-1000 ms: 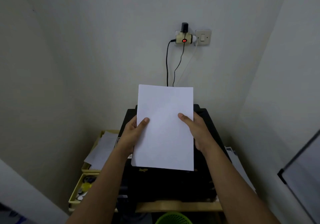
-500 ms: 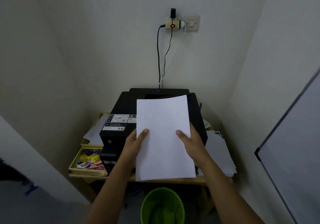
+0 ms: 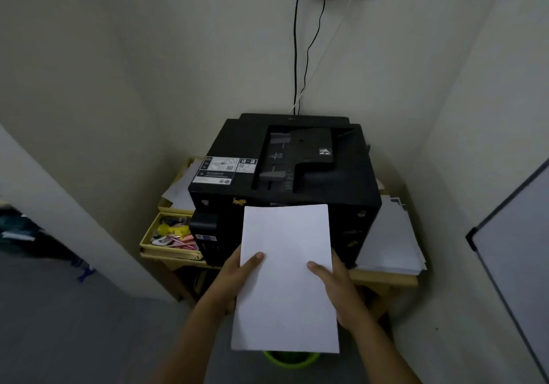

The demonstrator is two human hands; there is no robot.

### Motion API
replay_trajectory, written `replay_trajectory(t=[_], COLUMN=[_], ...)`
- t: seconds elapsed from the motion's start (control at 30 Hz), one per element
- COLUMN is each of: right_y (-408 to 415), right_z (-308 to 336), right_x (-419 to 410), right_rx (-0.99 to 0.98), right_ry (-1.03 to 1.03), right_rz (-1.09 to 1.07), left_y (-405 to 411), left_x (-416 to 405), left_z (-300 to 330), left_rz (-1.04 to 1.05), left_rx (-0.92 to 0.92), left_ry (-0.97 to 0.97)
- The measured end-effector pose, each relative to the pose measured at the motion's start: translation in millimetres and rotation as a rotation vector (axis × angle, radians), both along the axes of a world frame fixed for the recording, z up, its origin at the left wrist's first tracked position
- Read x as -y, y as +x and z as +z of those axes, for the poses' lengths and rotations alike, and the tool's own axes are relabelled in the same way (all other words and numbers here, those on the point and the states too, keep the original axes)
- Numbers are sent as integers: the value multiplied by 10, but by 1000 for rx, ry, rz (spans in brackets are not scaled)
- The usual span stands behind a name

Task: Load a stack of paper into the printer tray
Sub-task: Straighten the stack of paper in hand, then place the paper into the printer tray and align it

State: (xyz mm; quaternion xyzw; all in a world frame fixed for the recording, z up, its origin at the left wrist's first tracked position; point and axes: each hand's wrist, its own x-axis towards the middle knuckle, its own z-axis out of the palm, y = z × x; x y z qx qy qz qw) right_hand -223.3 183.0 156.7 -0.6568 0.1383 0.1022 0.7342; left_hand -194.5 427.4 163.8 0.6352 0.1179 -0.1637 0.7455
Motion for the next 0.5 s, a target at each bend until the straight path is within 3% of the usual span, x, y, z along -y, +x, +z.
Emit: replay_trajectory(t=[0.23, 0.5], right_y=[-62, -96], right_z=[-595, -1097], right_x=[-151, -281], right_rx=[-120, -121], right_ry=[-17, -72], right_rz=[-64, -111], left_y=[-163, -314], left_x=[-169, -390], left_z=[-644, -1298], left_rz=[-26, -36], left_rx=[-12, -89], left_ry=[40, 4])
